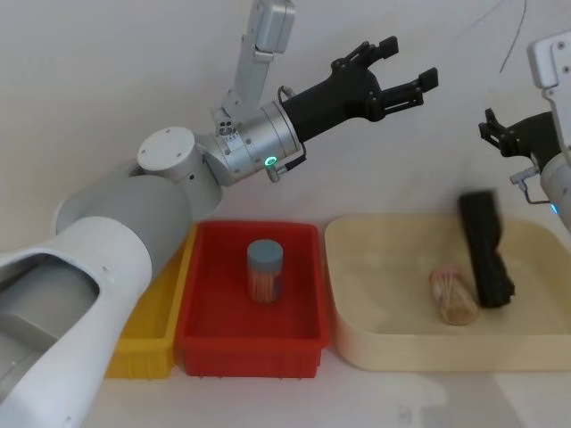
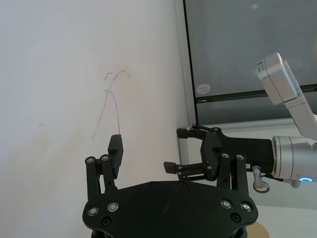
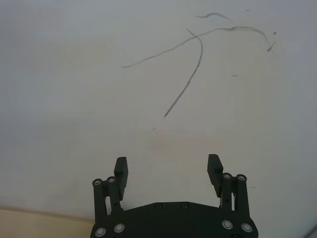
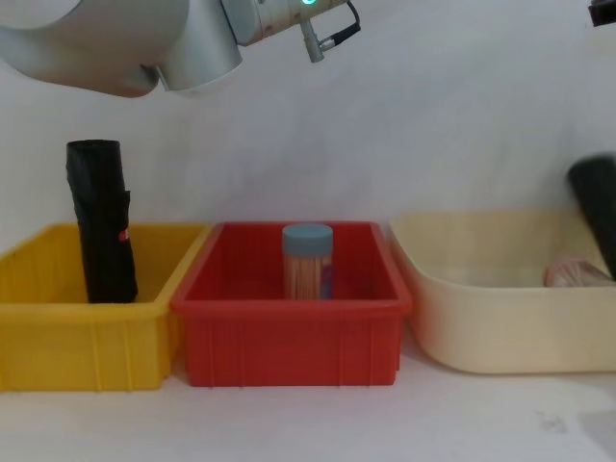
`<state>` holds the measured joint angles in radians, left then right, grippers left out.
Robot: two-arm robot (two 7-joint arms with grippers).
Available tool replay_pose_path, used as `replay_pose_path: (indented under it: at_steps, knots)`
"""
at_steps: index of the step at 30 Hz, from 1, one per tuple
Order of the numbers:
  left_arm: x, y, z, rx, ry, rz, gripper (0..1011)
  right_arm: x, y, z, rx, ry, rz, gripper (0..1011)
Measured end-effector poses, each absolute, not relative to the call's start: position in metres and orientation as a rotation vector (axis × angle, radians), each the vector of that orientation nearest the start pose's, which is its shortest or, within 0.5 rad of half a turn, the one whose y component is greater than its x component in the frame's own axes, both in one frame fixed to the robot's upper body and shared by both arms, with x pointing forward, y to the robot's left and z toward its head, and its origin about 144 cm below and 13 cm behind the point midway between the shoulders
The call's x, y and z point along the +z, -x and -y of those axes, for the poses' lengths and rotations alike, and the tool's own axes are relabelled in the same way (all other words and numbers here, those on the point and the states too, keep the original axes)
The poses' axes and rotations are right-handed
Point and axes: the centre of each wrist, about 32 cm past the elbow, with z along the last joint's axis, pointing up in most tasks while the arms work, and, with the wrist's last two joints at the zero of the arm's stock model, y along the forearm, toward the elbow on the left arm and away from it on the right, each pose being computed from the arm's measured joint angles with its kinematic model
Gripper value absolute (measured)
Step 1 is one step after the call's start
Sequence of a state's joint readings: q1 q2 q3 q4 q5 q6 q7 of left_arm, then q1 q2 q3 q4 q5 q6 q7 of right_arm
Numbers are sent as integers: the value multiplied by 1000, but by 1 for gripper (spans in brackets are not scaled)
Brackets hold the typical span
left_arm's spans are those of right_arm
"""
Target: Pick up the garbage bag with the one hand and transfer it to the other hand.
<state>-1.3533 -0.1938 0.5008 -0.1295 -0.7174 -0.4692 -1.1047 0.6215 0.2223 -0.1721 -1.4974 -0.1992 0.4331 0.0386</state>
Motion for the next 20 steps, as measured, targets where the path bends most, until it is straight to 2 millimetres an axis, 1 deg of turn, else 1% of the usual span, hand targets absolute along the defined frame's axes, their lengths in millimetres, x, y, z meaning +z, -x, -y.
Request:
replay_pose_path:
  at_steps: [3,20]
  knots:
    - [1354,-716,-92,282,374,255,1000,1360,-585,247,-1576,282,441,1004]
    - [1354,-716,-92,282,374,256,1000,1360,-587,251,-1596,286,441,1004]
